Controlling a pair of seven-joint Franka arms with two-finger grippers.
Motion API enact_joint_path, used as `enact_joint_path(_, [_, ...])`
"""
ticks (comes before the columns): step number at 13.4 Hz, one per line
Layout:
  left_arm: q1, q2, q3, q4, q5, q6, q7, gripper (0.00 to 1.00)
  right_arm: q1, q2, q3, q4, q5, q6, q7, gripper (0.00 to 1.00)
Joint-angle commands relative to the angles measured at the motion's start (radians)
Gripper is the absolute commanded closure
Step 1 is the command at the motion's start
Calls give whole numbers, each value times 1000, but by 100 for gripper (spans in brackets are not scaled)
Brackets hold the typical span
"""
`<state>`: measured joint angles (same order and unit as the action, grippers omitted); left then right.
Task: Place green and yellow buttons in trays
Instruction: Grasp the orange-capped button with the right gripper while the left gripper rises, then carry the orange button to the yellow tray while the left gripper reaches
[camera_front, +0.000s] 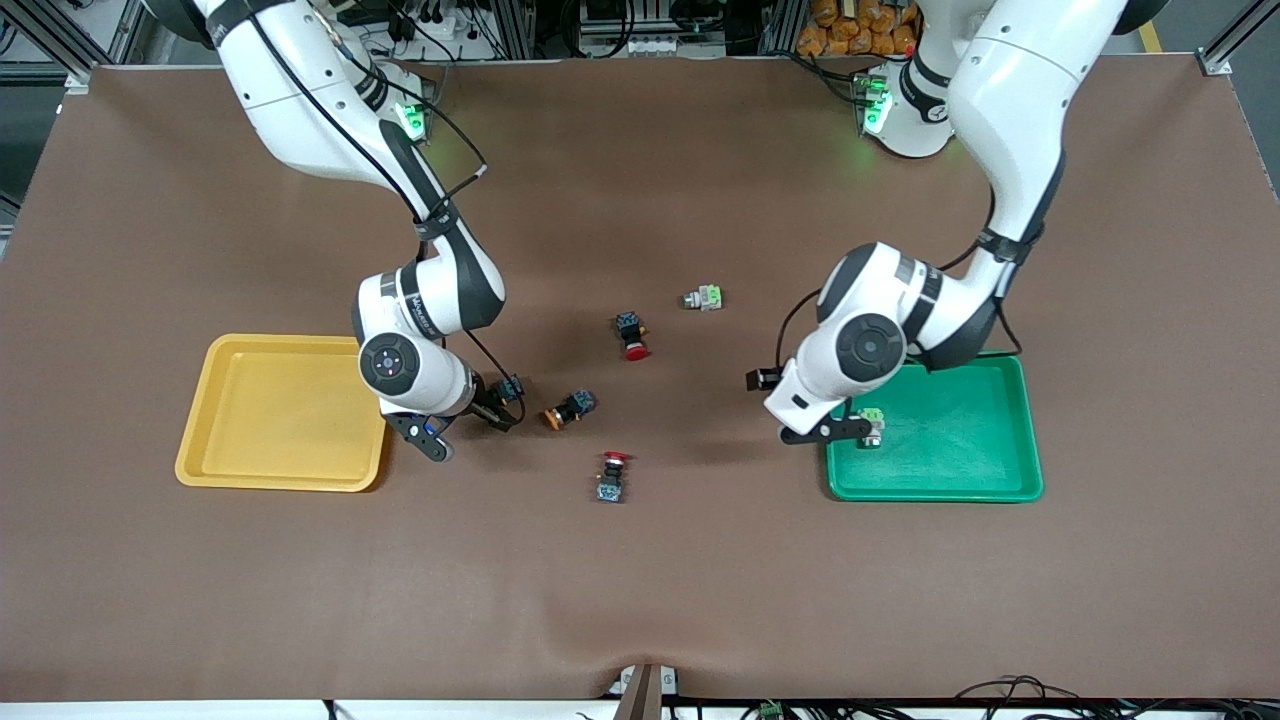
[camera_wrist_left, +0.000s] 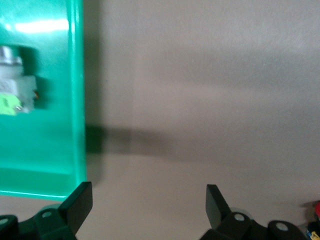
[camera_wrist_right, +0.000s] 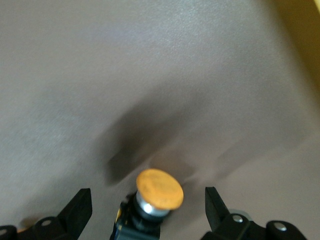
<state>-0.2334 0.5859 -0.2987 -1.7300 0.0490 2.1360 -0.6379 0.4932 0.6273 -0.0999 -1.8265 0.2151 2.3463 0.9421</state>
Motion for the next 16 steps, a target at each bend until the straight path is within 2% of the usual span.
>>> enact_joint_path(1, [-78,-67,0,-72,9,21,-162,0,44,-55,-6,-79,4,44,61,0])
enact_joint_path(3, [-148,-69,0,-79,17,19,-249,0,64,-54,-7,-82,4,47,83,0])
enact_joint_path(5, [-165,-66,-2,-106,17,56,-261,0,74,-55,-7,-88,3,50,83,0])
enact_joint_path(6, [-200,-66,-3,-135,15,100,-278,0,80,-55,-7,-89,1,50,81,19])
enact_joint_path(7, [-224,-64,-2,-166,15,148,-322,0,82,-55,-7,-89,0,50,80,51])
enact_joint_path(8, [-239,-63,-2,-193,15,197,-350,0,84,-57,-9,-89,-2,50,80,74])
enact_joint_path(9, [-254,-58,-2,-209,15,229,-362,0,82,-58,-9,-88,-2,50,80,85])
enact_joint_path(13, [-282,-60,-2,-250,15,271,-388,0,64,-106,-17,-70,-20,36,35,87])
enact_joint_path(16, [-310,-55,1,-266,17,281,-390,0,-43,-164,-17,-19,-20,-63,-183,87])
